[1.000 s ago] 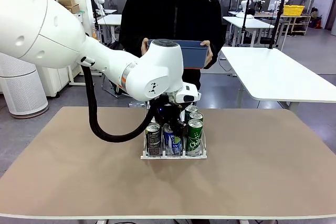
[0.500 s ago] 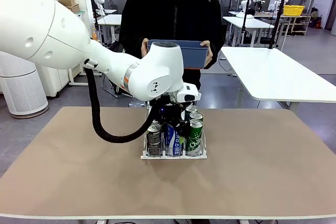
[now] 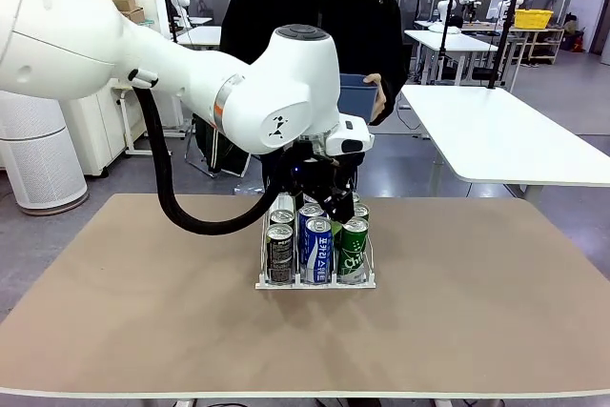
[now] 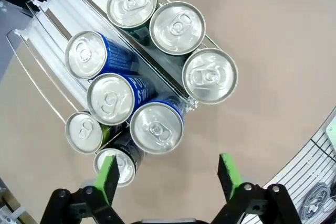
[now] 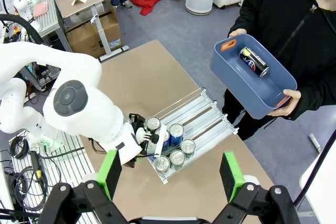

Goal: Fill the beverage cans into the dispenser.
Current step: Place the picked Ionic drink in the line of the Automatic Can Dispenser with the same cans, then pick up the Pepsi coke handed by the human.

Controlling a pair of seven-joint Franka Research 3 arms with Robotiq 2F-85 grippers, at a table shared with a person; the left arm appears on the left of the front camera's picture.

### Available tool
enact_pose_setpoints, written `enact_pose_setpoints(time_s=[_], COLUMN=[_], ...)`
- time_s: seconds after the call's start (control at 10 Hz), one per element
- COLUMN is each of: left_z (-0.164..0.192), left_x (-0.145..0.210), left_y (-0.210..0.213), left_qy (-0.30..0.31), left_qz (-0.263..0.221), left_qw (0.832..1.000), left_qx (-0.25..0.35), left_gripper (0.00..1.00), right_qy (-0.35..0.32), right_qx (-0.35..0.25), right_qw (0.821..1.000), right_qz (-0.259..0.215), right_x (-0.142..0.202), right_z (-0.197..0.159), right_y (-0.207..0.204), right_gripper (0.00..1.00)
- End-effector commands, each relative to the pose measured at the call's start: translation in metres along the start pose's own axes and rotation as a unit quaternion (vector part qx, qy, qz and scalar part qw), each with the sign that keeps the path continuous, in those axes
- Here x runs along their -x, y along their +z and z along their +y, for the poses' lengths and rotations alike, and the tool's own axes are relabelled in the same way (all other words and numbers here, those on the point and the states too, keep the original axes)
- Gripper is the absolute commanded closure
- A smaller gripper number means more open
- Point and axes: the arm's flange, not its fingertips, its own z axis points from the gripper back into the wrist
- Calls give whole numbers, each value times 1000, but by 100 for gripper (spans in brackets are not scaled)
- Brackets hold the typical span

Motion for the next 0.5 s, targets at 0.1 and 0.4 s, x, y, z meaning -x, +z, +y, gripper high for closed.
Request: enact_pose_setpoints(time_s=[0.1, 0.4], left_z=[0, 0], left_x=[0, 0], left_y=[0, 0], left_qy=[0, 0], left_qz=[0, 0], left_qw=[1000, 1000], left_qx=[0, 0], left_gripper=[0, 0], right_qy=[0, 0], right_qx=[-1, -1], right_qw=[1000, 1000], right_qz=[1, 1], right_x=[2, 2], right_z=[0, 0], right_y=[0, 0], right_gripper=[0, 0])
